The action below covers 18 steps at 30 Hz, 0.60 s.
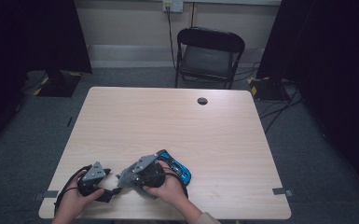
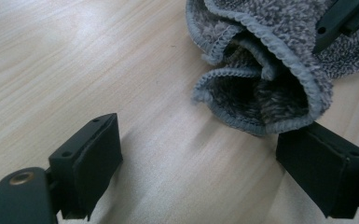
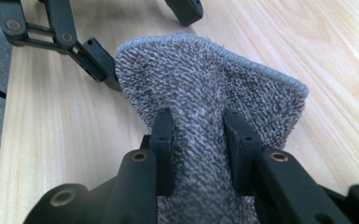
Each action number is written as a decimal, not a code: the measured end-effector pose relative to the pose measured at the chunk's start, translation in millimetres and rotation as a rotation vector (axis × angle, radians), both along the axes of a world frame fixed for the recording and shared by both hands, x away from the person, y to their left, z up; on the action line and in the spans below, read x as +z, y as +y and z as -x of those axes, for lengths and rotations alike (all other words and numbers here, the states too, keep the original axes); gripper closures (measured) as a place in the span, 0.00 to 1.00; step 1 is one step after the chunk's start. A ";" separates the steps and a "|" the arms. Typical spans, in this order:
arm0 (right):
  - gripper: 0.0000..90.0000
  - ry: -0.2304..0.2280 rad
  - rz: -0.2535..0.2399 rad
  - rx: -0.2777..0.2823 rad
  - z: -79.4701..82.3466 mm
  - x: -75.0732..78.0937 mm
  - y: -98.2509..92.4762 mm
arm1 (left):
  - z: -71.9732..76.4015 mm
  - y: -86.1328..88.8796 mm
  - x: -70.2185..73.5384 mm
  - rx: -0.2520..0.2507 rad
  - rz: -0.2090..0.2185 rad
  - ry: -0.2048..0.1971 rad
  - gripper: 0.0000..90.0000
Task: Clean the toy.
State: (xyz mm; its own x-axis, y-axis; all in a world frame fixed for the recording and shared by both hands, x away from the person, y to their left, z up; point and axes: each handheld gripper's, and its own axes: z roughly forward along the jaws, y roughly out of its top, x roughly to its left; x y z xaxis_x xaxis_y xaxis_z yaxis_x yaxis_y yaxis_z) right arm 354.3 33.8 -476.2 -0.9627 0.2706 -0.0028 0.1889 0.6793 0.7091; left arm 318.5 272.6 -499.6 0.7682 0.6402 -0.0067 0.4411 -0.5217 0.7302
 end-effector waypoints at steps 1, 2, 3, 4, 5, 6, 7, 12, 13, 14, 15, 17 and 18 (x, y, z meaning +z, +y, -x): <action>0.75 -0.004 0.007 0.000 0.4 -0.4 -0.3 | 0.1 -0.3 -0.2 0.001 0.002 0.000 0.14; 0.74 -0.006 0.007 0.000 0.5 -0.9 -0.7 | 0.1 -0.3 -0.2 0.001 0.003 0.000 0.14; 0.73 -0.006 0.006 0.002 0.4 -1.1 -1.1 | 0.1 -0.3 -0.2 0.001 0.003 0.000 0.14; 0.72 -0.006 0.007 0.003 0.3 -1.1 -1.5 | 0.1 -0.3 -0.2 0.002 0.003 0.000 0.14; 0.70 -0.006 0.008 0.002 0.3 -0.9 -1.9 | 0.2 -0.3 -0.2 0.002 0.002 0.000 0.14; 0.67 -0.001 0.005 0.002 0.2 -0.5 -2.4 | 0.2 -0.4 -0.2 0.002 0.003 0.000 0.14; 0.63 0.006 0.001 -0.001 0.1 -0.2 -2.9 | 0.2 -0.5 -0.3 0.002 0.004 0.000 0.14; 0.40 0.003 -0.005 -0.018 0.8 3.6 -6.2 | 0.2 -0.6 -0.3 0.002 0.004 0.001 0.14; 0.36 0.006 -0.006 -0.020 0.9 4.7 -7.3 | 0.1 -0.6 -0.3 0.002 0.005 0.001 0.14; 0.34 0.013 -0.009 -0.021 0.9 6.3 -8.8 | 0.1 -0.7 -0.4 0.003 0.005 0.001 0.14; 0.32 0.017 -0.017 -0.024 1.0 8.0 -10.6 | 0.0 -0.9 -0.3 0.001 0.004 0.001 0.14; 0.28 0.020 -0.030 -0.030 1.3 12.1 -15.3 | 0.1 -1.6 -0.2 0.004 0.002 0.005 0.13; 0.28 0.020 -0.035 -0.031 1.8 14.3 -18.0 | -0.1 -1.9 -0.2 0.004 -0.001 0.002 0.13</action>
State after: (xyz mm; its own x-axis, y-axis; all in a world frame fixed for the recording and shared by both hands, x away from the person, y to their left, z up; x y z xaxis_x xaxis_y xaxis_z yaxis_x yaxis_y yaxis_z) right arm 352.5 15.8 -461.8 -0.9536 0.3000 0.0259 0.2236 0.6479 0.7282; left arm 318.6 270.7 -499.9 0.7654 0.6435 -0.0079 0.4449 -0.5203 0.7289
